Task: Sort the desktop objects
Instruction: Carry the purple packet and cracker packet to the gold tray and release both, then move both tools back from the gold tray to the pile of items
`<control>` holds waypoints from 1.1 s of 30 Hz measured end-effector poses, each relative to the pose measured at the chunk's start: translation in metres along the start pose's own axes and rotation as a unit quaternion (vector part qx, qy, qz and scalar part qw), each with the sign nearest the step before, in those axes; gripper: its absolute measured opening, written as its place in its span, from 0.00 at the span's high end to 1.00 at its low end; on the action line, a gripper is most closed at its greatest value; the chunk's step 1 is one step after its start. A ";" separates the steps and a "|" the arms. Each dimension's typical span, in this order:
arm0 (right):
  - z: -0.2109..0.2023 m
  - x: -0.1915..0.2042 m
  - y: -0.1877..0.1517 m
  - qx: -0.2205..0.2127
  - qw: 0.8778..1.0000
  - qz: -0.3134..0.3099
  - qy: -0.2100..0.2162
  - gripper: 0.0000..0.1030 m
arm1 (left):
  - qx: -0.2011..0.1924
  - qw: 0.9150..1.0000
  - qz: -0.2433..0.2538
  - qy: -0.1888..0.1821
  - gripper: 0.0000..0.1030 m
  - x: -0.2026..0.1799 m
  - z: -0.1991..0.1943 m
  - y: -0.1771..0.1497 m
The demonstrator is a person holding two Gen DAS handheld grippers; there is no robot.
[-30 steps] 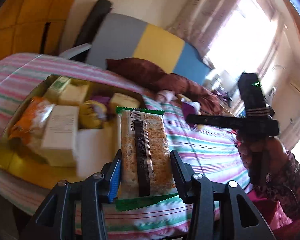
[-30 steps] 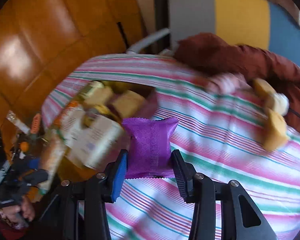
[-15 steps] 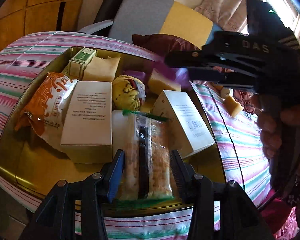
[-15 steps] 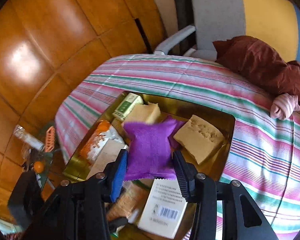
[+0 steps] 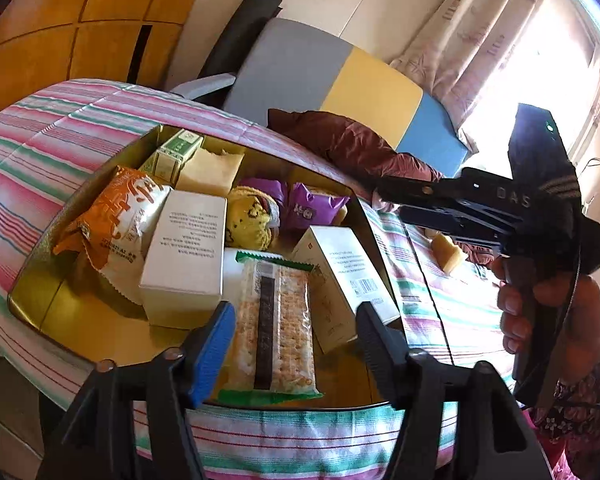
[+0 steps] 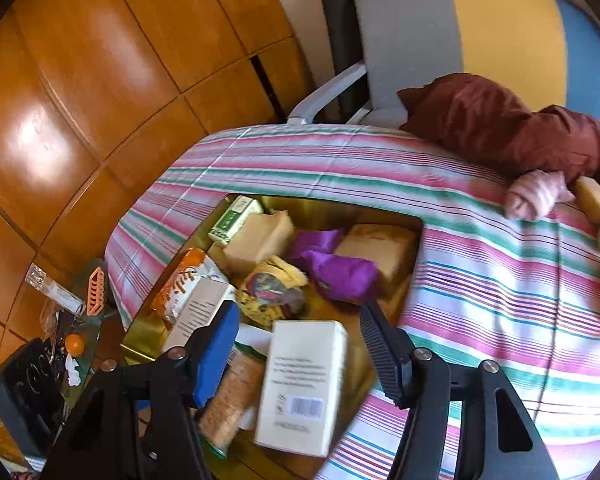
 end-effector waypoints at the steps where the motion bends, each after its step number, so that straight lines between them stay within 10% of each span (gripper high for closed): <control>1: -0.003 -0.004 -0.002 -0.002 1.000 0.002 -0.001 0.38 | 0.002 1.000 0.000 0.001 0.34 -0.001 0.002 0.000; 33: -0.060 -0.105 -0.053 -0.028 0.993 0.034 -0.109 0.35 | 0.042 0.994 0.103 -0.003 0.29 -0.099 0.021 -0.010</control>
Point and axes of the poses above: each gripper's, at about its wrist camera, not at the fingertips, and z roughly the way its jaws point, x to its left, y to its top, the point moved 1 cm from there along z, roughly the way its jaws point, and after that the axes turned 8 degrees about x, right-handed, at the moved point
